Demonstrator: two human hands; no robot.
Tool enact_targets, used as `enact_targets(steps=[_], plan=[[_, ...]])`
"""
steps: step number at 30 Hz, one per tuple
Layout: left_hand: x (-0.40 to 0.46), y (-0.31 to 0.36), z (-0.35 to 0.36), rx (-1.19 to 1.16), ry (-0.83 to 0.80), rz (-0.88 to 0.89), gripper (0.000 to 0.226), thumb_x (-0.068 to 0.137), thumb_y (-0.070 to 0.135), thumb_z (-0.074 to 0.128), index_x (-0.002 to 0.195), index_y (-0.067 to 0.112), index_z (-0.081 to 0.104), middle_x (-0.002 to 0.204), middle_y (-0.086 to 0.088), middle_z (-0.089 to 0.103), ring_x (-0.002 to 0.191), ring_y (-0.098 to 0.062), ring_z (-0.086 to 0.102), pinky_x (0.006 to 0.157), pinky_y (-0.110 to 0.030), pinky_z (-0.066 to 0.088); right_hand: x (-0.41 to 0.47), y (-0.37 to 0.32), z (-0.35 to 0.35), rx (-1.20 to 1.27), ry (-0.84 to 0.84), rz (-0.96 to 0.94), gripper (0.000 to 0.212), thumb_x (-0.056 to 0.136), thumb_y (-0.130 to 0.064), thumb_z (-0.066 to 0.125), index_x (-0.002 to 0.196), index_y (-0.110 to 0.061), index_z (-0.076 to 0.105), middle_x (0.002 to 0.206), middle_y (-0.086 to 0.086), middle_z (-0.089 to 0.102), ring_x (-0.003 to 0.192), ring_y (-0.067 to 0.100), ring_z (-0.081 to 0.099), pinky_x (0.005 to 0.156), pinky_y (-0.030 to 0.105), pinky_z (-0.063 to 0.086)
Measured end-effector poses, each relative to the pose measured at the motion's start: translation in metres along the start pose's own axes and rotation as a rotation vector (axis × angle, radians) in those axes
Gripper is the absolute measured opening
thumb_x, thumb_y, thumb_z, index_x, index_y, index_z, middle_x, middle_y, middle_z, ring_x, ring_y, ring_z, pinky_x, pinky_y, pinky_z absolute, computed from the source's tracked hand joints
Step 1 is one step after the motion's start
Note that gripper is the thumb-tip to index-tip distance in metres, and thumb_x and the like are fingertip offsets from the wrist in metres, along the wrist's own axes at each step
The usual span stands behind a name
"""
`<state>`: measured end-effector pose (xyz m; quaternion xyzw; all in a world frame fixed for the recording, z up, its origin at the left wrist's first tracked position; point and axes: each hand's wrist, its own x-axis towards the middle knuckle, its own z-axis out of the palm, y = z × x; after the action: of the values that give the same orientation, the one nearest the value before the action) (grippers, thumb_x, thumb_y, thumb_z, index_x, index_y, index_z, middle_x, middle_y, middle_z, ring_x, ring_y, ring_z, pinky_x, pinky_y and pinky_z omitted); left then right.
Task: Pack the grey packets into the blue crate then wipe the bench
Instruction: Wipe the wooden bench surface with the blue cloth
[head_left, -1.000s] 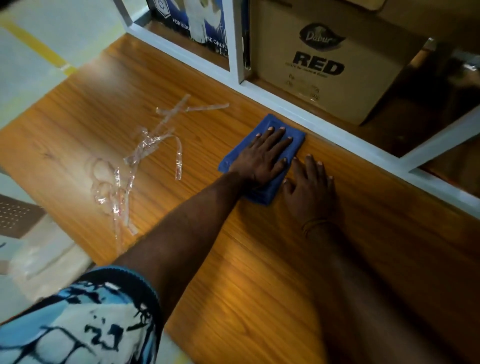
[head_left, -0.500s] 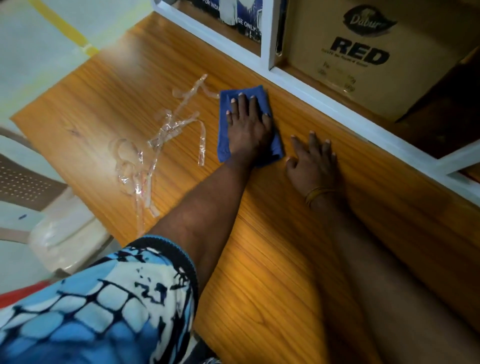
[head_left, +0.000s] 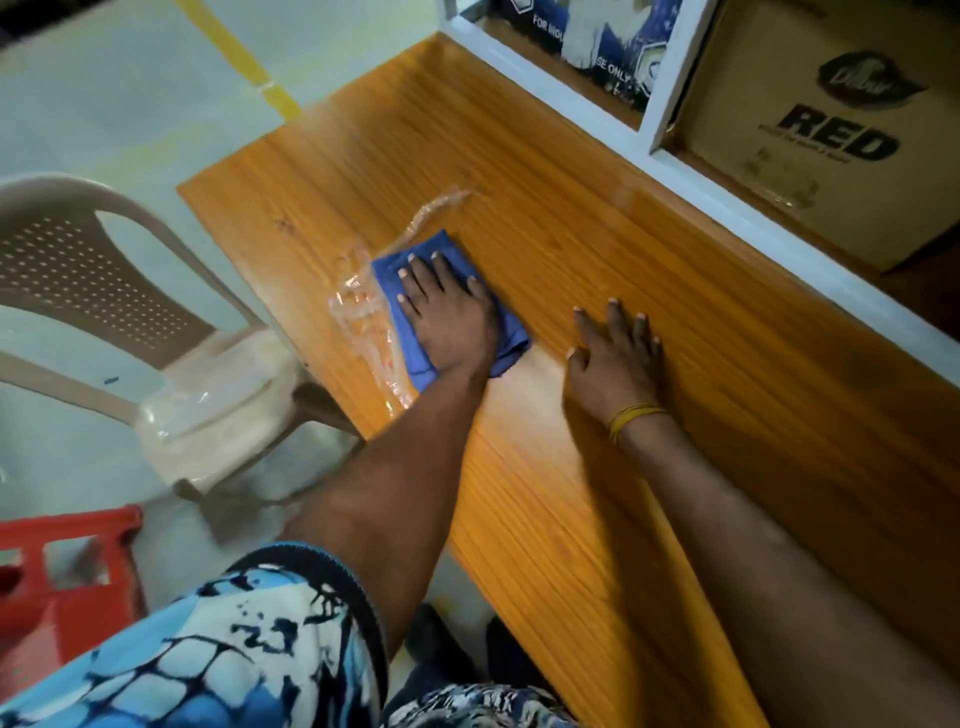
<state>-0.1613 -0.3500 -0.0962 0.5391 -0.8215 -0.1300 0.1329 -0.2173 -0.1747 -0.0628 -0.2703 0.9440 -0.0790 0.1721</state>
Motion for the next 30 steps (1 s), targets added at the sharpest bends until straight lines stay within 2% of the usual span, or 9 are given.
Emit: enact_targets(steps=[7,13,23,27,30], plan=[[-0.029,-0.055,-0.03,0.027,-0.017,-0.105,0.062,0.102,0.043,0.033,0.156,0.013,0.025,0.164,-0.012,0.017,0.152,-0.031,0.01,0.121,-0.049,0.01,-0.035,-0.041,0.011,-0.071,-0.087,-0.054,0.06,0.1,-0.04,0.037,0.156,-0.038,0.013,0.165,0.006,-0.001,0.15,0.038,0.001,0.12,0.052,0.009],[-0.05,-0.092,-0.047,0.065,-0.042,-0.147,0.062,0.104,0.045,0.029,0.157,0.012,0.021,0.164,-0.014,0.013,0.152,-0.032,0.009,0.12,-0.05,0.009,-0.078,-0.07,0.025,-0.106,-0.073,-0.1,0.06,0.1,-0.042,0.037,0.155,-0.035,0.015,0.165,0.007,0.002,0.15,0.039,0.003,0.12,0.051,0.011],[-0.091,-0.127,-0.069,-0.105,-0.135,-0.194,0.062,0.105,0.041,0.033,0.157,0.011,0.017,0.165,-0.016,0.003,0.152,-0.036,0.003,0.12,-0.051,0.015,-0.125,-0.092,0.037,-0.033,-0.072,-0.088,0.058,0.101,-0.04,0.036,0.155,-0.037,0.014,0.166,0.005,-0.001,0.151,0.035,0.002,0.121,0.047,0.011],[-0.107,-0.133,-0.075,-0.075,-0.178,-0.118,0.063,0.106,0.04,0.031,0.157,0.009,0.012,0.165,-0.017,0.003,0.152,-0.037,0.002,0.12,-0.05,0.009,-0.136,-0.098,0.04,-0.032,-0.074,-0.067,0.058,0.102,-0.04,0.036,0.155,-0.037,0.014,0.166,0.005,-0.001,0.151,0.035,0.002,0.12,0.047,0.012],[-0.117,-0.142,-0.077,0.03,-0.184,0.038,0.063,0.106,0.039,0.028,0.157,0.004,0.012,0.164,-0.017,0.006,0.152,-0.034,0.006,0.121,-0.049,0.009,-0.142,-0.102,0.044,-0.021,-0.071,-0.053,0.057,0.102,-0.04,0.036,0.155,-0.038,0.014,0.166,0.004,-0.001,0.151,0.034,0.002,0.12,0.046,0.013]])
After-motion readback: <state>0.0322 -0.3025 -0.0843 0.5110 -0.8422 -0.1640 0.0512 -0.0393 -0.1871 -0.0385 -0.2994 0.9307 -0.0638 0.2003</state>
